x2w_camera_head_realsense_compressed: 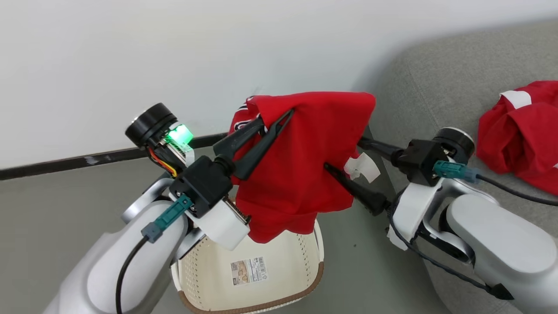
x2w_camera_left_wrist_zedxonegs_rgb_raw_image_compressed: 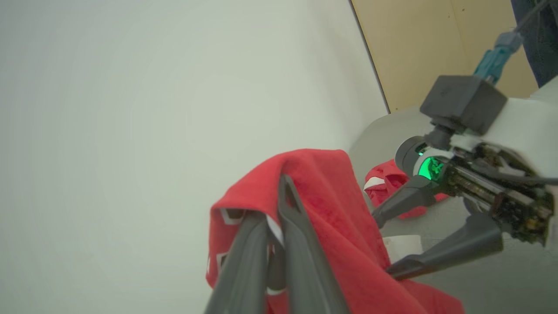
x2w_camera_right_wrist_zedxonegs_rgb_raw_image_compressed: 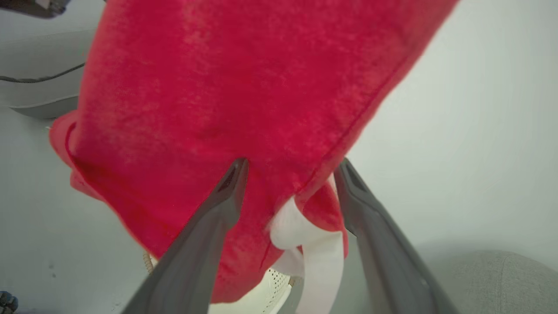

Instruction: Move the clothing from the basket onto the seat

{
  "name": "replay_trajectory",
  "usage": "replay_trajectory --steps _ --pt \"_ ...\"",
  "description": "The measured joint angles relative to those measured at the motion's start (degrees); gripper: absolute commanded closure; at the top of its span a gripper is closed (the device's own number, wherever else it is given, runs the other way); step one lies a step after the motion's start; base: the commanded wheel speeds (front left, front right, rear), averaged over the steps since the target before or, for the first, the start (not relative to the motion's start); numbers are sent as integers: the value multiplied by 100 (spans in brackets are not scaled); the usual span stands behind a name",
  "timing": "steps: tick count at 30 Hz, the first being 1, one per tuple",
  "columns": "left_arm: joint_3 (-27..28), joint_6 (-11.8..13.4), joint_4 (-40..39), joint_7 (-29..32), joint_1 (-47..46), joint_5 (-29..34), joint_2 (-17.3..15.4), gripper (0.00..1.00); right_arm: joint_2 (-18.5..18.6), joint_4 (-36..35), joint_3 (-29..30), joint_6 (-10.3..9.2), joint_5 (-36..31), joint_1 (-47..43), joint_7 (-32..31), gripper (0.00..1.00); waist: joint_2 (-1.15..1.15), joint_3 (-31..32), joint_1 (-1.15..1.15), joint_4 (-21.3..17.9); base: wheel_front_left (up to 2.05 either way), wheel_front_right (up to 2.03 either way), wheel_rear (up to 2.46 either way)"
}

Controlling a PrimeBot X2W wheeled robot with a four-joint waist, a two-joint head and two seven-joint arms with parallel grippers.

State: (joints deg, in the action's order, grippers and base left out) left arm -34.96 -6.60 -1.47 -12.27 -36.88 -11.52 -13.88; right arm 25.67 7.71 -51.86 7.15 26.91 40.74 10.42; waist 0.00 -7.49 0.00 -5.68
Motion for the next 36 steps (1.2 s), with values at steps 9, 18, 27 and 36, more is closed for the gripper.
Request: replay_trajectory --steps 9,18,27,36 --pt "-330 -19 -109 121 0 -62 187 100 119 32 -1135 0 869 615 -393 0 0 249 0 256 0 0 0" --pt "-463 -21 -55 212 1 -300 311 100 136 -41 -2074 0 1147 1180 -428 67 0 402 0 512 0 0 0" --pt "-264 -13 202 279 237 -528 267 100 294 52 -2125 1 1325 1252 -47 100 0 487 0 573 0 0 0" --pt "26 48 612 374 656 -1020 225 57 535 294 -1812 1 1834 1064 224 100 0 486 0 396 0 0 0"
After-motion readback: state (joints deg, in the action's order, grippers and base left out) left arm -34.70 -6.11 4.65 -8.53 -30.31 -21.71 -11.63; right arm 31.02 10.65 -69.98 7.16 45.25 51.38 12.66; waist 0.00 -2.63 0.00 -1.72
